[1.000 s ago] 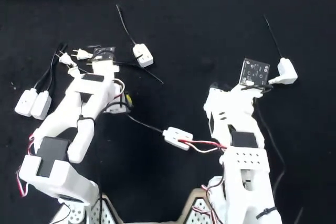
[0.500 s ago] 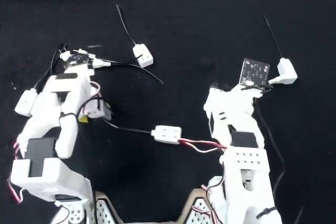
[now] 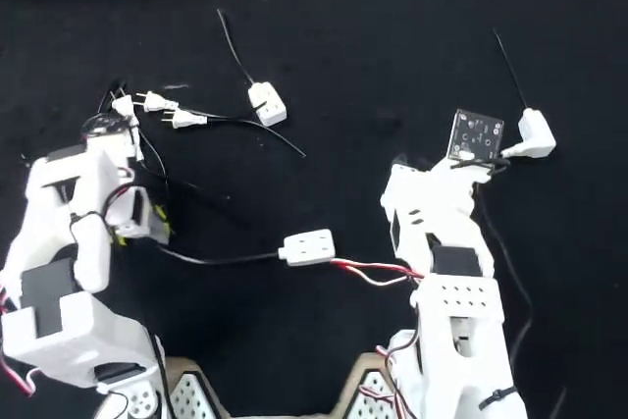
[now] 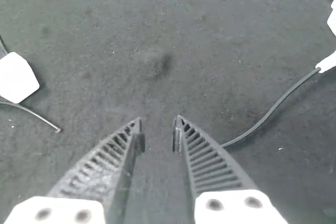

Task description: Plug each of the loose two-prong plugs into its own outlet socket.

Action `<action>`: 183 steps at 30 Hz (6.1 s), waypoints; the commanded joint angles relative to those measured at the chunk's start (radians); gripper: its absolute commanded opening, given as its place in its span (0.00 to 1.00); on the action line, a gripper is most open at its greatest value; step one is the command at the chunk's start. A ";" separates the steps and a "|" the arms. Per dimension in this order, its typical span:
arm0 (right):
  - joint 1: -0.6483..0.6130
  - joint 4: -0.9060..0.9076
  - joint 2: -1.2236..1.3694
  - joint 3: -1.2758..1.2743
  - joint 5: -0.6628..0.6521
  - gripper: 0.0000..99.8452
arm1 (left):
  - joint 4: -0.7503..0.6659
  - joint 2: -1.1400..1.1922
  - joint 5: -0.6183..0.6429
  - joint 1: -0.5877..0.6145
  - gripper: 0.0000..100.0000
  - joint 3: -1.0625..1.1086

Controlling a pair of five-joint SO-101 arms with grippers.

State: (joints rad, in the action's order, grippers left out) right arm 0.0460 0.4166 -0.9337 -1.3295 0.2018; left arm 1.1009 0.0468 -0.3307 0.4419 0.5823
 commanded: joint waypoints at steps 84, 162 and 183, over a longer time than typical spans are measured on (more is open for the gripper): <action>-0.499 0.603 1.010 0.812 -0.331 0.07 | -0.393 -0.539 0.476 -0.211 0.25 0.476; -0.420 0.394 0.220 0.321 -0.503 0.08 | 0.121 -0.687 0.250 -0.004 0.25 -0.022; -0.408 0.253 0.403 0.321 -0.390 0.08 | 0.161 0.075 0.325 -0.074 0.25 -0.581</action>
State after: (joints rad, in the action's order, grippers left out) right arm -0.3805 0.6974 -0.5317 -1.0150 -0.1926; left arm 1.2589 0.0330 -0.0483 0.4312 0.1312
